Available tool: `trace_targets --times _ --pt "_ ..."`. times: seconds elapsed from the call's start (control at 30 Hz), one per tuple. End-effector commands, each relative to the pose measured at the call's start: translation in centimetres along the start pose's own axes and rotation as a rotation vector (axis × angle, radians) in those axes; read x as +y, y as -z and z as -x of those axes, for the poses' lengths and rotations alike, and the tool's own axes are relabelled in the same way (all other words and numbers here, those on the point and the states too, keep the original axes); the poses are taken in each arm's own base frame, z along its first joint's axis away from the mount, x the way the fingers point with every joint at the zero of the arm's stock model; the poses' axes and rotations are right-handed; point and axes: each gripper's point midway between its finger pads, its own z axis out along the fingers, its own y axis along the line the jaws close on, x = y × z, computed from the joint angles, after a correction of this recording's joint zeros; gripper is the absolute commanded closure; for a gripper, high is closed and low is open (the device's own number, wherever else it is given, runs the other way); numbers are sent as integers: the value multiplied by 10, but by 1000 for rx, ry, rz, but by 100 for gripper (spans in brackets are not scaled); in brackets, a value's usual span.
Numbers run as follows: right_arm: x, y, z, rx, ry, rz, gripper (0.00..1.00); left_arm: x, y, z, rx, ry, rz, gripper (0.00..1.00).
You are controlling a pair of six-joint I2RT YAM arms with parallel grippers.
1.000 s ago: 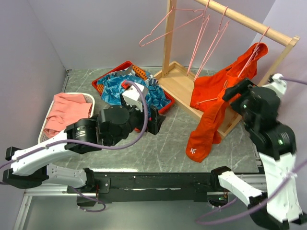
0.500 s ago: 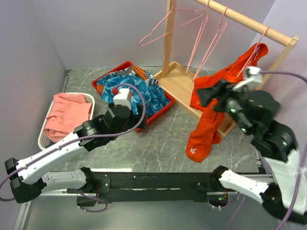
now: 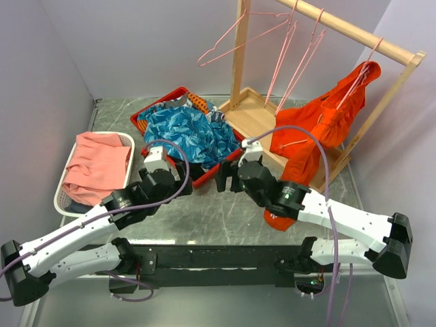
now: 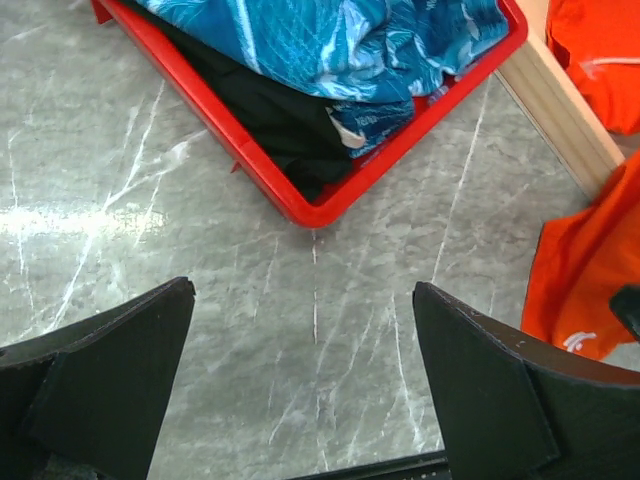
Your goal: Place the shorts on the hanger
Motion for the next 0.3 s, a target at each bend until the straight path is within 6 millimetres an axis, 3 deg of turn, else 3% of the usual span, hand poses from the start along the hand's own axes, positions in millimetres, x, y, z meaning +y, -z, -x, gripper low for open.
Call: trace_targets --times 0.0,0.13,0.27 --pt "22 13 41 -170 -152 122 4 -4 3 19 -94 97 -29 4" --pt "22 5 19 -111 -145 132 3 -3 7 26 -121 86 -32 4" --pt "24 4 11 -95 -147 149 3 -2 12 38 -135 84 -4 4"
